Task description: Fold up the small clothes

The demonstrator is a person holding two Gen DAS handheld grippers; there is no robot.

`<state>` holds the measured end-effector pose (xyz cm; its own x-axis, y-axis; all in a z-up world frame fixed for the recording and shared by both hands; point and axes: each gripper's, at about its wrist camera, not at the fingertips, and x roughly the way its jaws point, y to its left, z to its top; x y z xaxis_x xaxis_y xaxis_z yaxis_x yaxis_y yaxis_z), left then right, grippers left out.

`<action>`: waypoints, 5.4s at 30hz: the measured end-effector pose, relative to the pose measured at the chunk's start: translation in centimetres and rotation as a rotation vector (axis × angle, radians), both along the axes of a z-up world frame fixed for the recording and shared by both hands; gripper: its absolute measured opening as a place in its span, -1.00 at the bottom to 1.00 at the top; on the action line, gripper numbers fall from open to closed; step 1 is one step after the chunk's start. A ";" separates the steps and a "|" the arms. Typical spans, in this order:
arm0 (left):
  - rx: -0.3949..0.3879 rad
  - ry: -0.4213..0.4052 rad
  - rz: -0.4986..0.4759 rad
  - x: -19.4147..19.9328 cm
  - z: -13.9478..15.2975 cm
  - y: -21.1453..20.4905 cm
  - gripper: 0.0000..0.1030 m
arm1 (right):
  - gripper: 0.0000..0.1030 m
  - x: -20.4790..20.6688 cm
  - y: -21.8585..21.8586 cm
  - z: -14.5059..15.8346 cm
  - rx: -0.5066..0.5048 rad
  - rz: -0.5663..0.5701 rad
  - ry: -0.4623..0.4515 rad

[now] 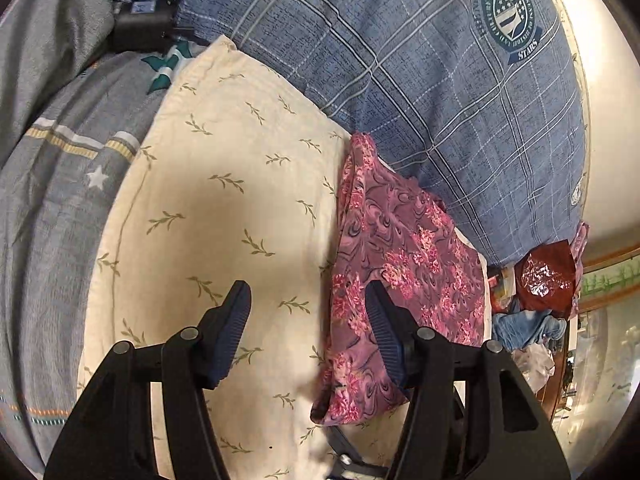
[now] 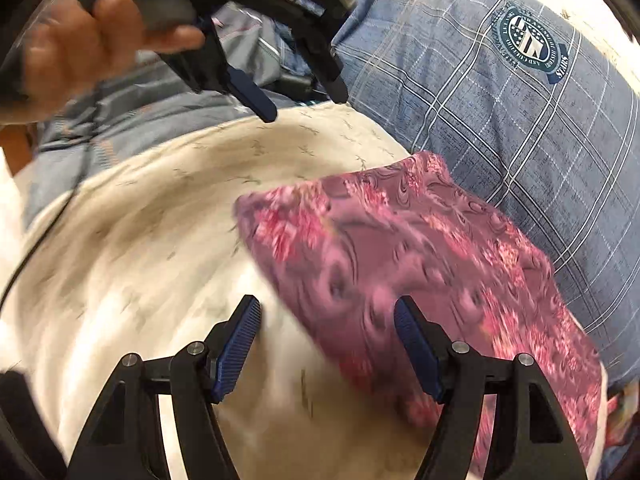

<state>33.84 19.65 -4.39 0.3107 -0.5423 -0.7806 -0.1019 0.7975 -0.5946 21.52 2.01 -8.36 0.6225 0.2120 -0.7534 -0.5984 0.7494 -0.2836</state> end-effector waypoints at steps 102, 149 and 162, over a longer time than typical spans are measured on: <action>0.036 -0.050 -0.139 6.2 0.5 -26.7 0.10 | 0.26 18.3 -40.8 0.6 0.800 -0.642 0.420; 0.357 -0.092 -0.255 -6.4 0.4 -32.7 0.33 | -0.74 6.5 -41.1 4.5 0.720 -0.565 0.275; 0.355 -0.082 -0.309 -10.6 -1.0 -32.7 0.33 | -0.65 0.8 -42.8 0.3 0.672 -0.636 0.300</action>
